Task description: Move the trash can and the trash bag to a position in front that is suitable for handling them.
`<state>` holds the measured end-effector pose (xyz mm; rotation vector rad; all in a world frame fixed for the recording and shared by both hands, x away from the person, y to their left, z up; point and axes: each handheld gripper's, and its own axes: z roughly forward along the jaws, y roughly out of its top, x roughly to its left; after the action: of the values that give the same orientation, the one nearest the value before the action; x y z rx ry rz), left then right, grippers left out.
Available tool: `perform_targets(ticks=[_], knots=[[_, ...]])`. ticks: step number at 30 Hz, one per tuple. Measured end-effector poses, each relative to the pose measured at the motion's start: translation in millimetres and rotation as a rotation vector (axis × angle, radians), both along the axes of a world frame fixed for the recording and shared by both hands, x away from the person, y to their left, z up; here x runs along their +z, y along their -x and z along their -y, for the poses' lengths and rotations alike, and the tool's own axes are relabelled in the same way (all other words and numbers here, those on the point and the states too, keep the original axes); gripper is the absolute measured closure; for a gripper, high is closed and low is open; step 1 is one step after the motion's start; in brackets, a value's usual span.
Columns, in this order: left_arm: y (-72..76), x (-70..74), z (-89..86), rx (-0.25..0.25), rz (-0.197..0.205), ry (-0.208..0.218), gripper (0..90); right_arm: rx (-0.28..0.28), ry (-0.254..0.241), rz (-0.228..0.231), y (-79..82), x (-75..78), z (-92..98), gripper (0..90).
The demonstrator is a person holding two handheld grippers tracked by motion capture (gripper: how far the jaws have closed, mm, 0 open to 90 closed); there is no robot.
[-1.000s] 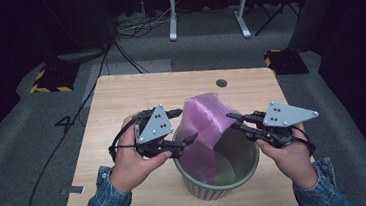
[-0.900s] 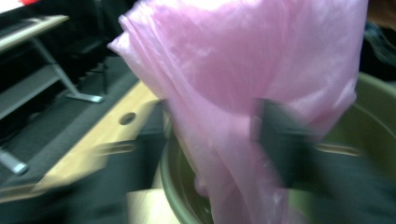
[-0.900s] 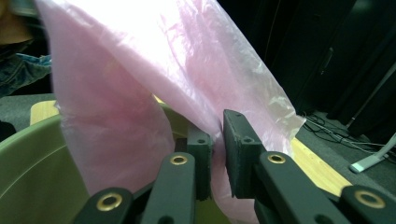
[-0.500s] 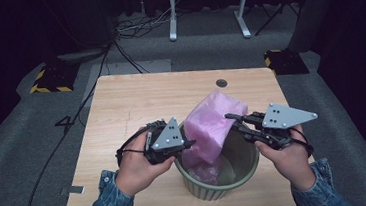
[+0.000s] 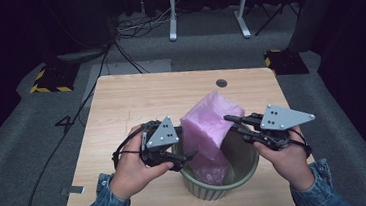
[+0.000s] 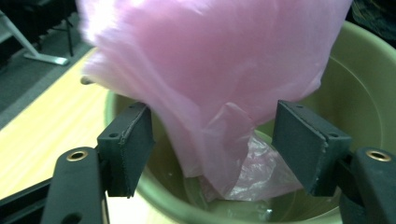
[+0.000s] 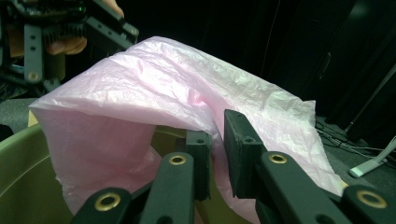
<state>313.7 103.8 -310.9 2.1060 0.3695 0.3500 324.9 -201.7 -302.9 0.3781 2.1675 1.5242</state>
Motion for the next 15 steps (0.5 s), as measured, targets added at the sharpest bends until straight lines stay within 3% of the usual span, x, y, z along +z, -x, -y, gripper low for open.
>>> perform_targets(ticks=[7, 15], knots=[[-3.3, 11.0, -8.3, 0.034, 0.015, 0.088, 27.1, 0.009, 0.011, 0.004, 0.6, 0.2, -2.4, 81.4], [-8.3, 23.2, -9.5, 0.066, 0.057, 0.127, 26.9, 0.014, 0.022, 0.013, 1.8, 1.3, -3.9, 82.1]])
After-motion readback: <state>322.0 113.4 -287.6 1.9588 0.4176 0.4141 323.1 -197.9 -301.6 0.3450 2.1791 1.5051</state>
